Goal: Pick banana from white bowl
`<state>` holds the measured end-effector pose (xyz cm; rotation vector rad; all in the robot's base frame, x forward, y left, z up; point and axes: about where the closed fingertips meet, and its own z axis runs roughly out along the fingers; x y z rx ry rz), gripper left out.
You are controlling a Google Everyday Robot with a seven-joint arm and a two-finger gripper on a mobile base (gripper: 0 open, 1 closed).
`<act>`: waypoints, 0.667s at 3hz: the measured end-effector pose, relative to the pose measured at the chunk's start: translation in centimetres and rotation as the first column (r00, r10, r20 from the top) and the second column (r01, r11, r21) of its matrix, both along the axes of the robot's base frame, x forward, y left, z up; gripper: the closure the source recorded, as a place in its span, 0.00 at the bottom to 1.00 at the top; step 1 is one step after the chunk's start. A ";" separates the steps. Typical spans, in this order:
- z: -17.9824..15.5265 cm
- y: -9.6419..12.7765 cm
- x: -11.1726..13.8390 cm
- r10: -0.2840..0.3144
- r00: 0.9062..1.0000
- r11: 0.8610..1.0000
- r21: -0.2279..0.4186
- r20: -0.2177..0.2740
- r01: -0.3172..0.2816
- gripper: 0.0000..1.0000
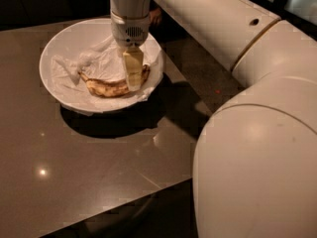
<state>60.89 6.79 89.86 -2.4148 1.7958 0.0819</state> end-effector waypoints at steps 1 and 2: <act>-1.8 0.9 -0.7 0.000 0.998 1.000 0.012 -0.061 0.000 0.25; -3.5 1.6 -1.4 0.004 0.994 1.000 0.015 -0.112 -0.003 0.25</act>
Offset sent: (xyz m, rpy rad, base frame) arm -0.0474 -0.0008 -0.0501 -0.0715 0.2612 0.0208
